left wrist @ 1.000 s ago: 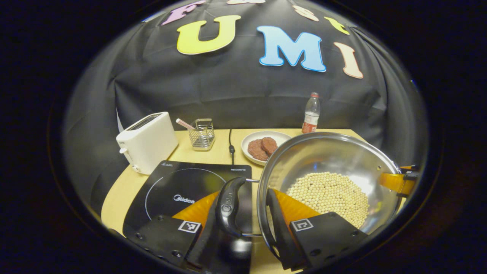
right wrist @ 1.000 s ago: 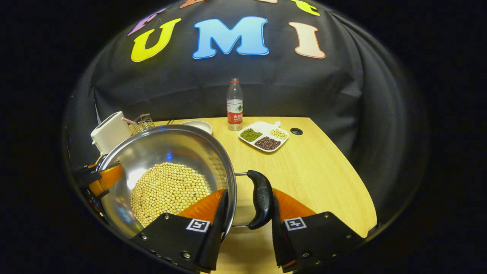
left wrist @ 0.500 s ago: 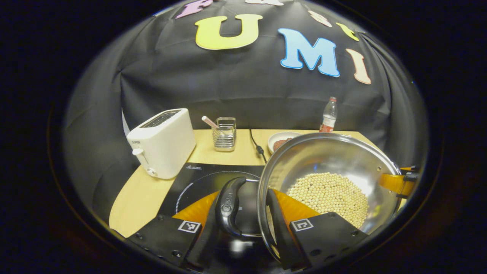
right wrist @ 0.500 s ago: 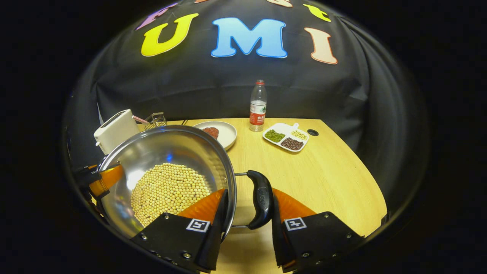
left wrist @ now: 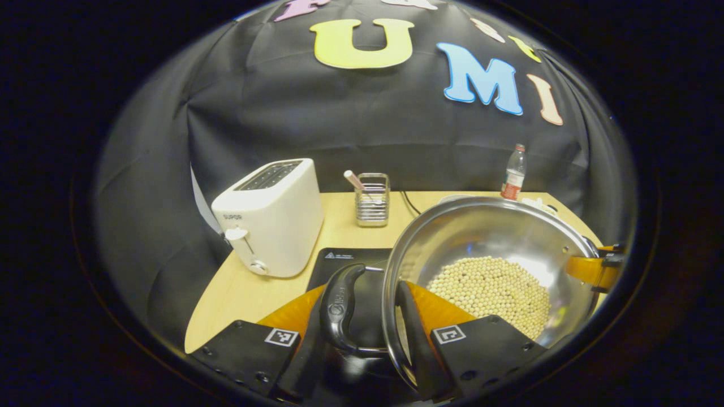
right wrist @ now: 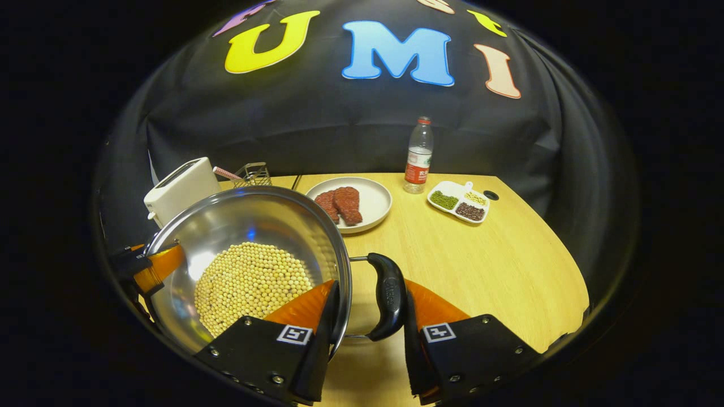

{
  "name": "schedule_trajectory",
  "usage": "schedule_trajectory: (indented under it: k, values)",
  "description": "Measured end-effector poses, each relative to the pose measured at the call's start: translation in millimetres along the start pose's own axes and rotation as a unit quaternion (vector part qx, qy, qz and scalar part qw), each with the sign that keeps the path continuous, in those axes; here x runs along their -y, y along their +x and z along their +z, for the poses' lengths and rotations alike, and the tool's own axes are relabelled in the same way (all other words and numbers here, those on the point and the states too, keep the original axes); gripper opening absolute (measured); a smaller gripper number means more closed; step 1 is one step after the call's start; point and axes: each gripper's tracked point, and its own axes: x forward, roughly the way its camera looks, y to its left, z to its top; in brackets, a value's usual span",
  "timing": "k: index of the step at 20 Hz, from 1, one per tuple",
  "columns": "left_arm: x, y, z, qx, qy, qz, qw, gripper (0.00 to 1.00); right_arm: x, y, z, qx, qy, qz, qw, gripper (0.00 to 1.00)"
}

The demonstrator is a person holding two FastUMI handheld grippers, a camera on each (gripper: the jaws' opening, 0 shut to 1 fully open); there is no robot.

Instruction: First push the handle of the pot to place it horizontally, then grasp the pot with both hands and set it on the induction cooktop.

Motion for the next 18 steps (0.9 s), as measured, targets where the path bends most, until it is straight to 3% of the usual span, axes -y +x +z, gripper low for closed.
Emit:
schedule_trajectory:
  k: [4, 5, 9, 10, 12, 13, 14, 15, 16, 17, 18]
  values:
    - [-30.7, 7.5, -10.1, -0.008, -0.010, 0.013, 1.000, 0.71, -28.1, 8.7, -2.3, -0.005, -0.007, 0.009, 1.000, 0.57]
    - [-37.4, 11.2, -13.8, -0.011, -0.011, 0.015, 1.000, 0.67, -35.2, 10.6, -1.9, -0.004, -0.006, 0.013, 1.000, 0.57]
    - [-58.5, 17.3, -11.8, -0.008, -0.018, 0.023, 1.000, 0.71, -58.3, 19.5, 0.7, 0.000, -0.002, 0.025, 1.000, 0.57]
    - [-64.8, 19.6, -11.6, -0.007, -0.017, 0.027, 0.999, 0.67, -64.2, 21.5, 3.0, 0.003, -0.004, 0.029, 1.000, 0.57]
    - [-70.2, 22.5, -10.8, -0.003, -0.016, 0.035, 0.999, 0.74, -73.2, 25.0, 3.4, 0.003, -0.002, 0.036, 0.999, 0.57]
    - [-71.3, 21.8, -9.1, -0.003, -0.012, 0.041, 0.999, 0.71, -75.8, 26.5, 3.2, 0.001, 0.000, 0.039, 0.999, 0.57]
    - [-71.5, 21.8, -8.1, 0.001, -0.010, 0.044, 0.999, 0.76, -76.1, 28.8, 3.2, -0.001, 0.000, 0.041, 0.999, 0.51]
    - [-71.3, 23.0, -8.6, 0.002, -0.013, 0.046, 0.999, 0.78, -77.5, 28.5, 3.5, 0.001, -0.001, 0.043, 0.999, 0.57]
    - [-71.3, 21.7, -8.4, 0.007, -0.020, 0.050, 0.999, 0.78, -78.4, 29.0, 4.8, 0.003, -0.003, 0.050, 0.999, 0.57]
    - [-69.7, 21.9, -5.4, 0.017, -0.032, 0.053, 0.998, 0.86, -81.5, 28.3, 4.2, 0.006, -0.006, 0.063, 0.998, 0.60]
    - [-68.8, 18.3, 0.9, 0.026, -0.042, 0.059, 0.997, 0.85, -78.7, 24.6, 7.5, 0.018, -0.019, 0.069, 0.997, 0.63]
